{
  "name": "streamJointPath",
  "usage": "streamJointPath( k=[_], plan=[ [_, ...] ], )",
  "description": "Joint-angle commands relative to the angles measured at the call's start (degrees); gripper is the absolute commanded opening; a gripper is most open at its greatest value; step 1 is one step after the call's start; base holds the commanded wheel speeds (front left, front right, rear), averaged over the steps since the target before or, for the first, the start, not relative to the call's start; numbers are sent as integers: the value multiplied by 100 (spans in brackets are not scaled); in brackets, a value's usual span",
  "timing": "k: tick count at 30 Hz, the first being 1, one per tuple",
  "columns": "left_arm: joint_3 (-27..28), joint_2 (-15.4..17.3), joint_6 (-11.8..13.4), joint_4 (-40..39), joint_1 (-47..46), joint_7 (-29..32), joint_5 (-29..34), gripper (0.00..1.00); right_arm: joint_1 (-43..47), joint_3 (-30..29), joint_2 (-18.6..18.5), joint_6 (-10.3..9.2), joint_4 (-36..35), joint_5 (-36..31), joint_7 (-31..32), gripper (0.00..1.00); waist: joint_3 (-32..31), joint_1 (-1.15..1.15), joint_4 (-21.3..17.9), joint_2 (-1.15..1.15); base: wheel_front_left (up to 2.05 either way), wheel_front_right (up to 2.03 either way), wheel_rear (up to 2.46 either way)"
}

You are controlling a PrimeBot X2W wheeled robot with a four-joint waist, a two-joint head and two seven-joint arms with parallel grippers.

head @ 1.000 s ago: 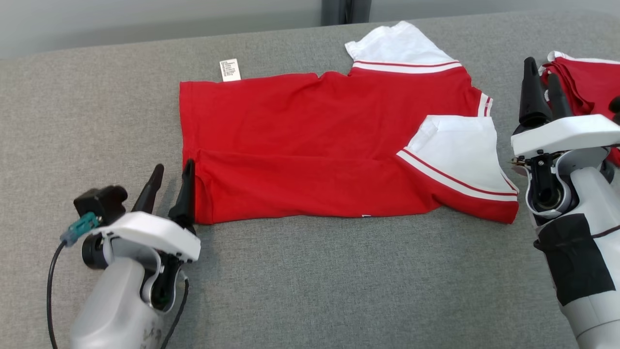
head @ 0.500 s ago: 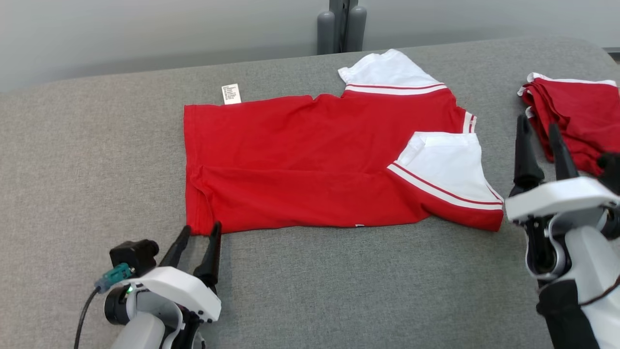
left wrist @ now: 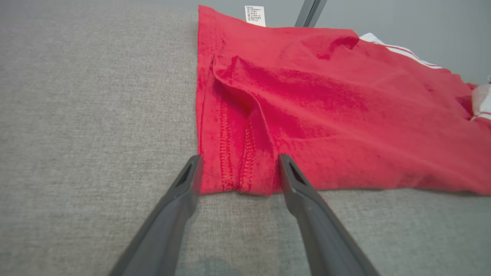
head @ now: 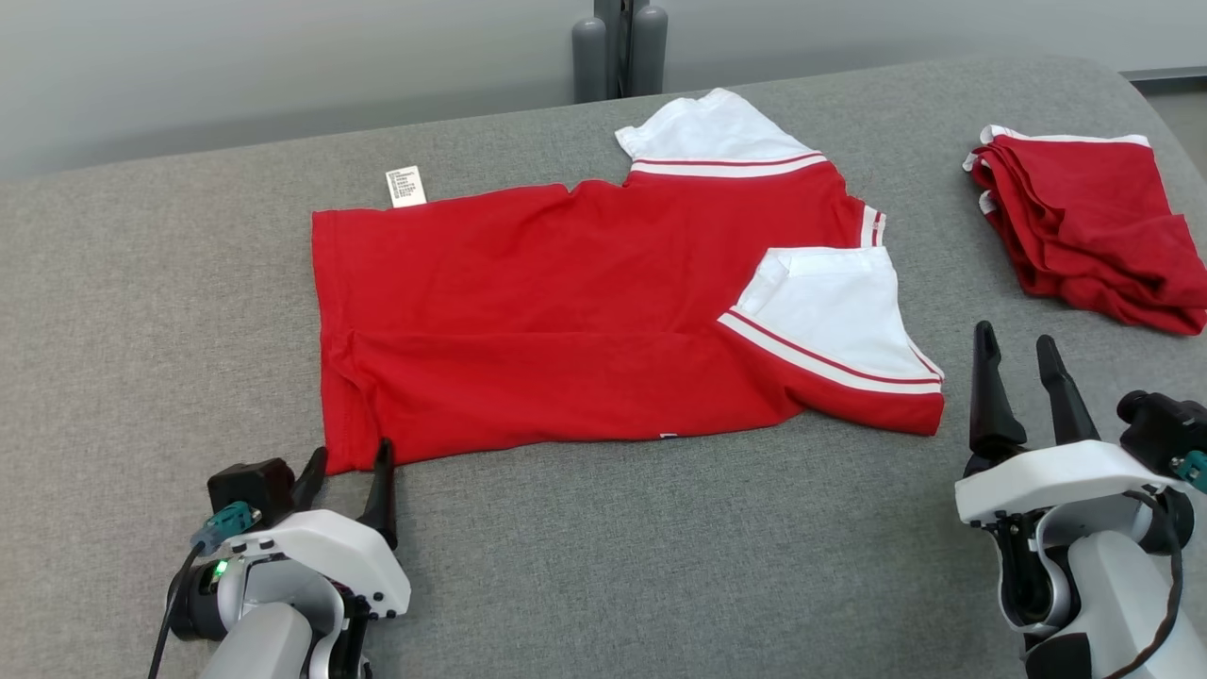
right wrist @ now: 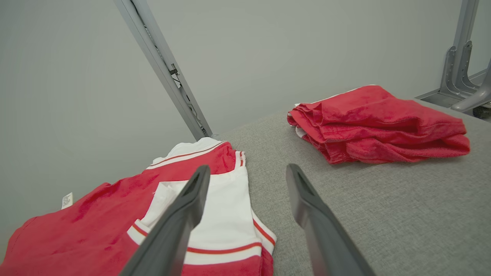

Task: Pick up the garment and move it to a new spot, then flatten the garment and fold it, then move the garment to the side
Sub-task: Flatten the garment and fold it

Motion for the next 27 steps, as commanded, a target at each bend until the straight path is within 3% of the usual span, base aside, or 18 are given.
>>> streamJointPath(
  k=[1,5,10,11,13,23,27],
  plan=[
    [53,23,59,76,-83,-4,-17,100,40,6,-5,11,55,-68,-30,100,21,0,-24,0,0,0,0],
    [132,23,165,222,-122,18,-89,100,43,88,15,11,199,-125,-29,100,39,0,-38,0,0,0,0],
    [245,-96,-5,363,-107,193,-387,99,16,180,23,11,533,-193,141,100,55,0,-10,0,0,0,0],
    [254,-114,-28,377,-116,197,-425,73,6,198,25,11,617,-224,168,100,57,0,-2,0,0,0,0],
    [225,-144,-119,401,-137,233,-475,0,-26,211,25,11,782,-248,251,100,64,0,8,0,0,0,0],
    [197,-204,-417,161,-222,116,-625,0,-328,305,39,11,1576,-233,375,100,84,0,91,0,0,0,0],
    [190,-174,-431,31,-236,54,-611,0,-596,388,39,11,2031,232,551,100,69,0,153,0,0,0,0]
  ],
)
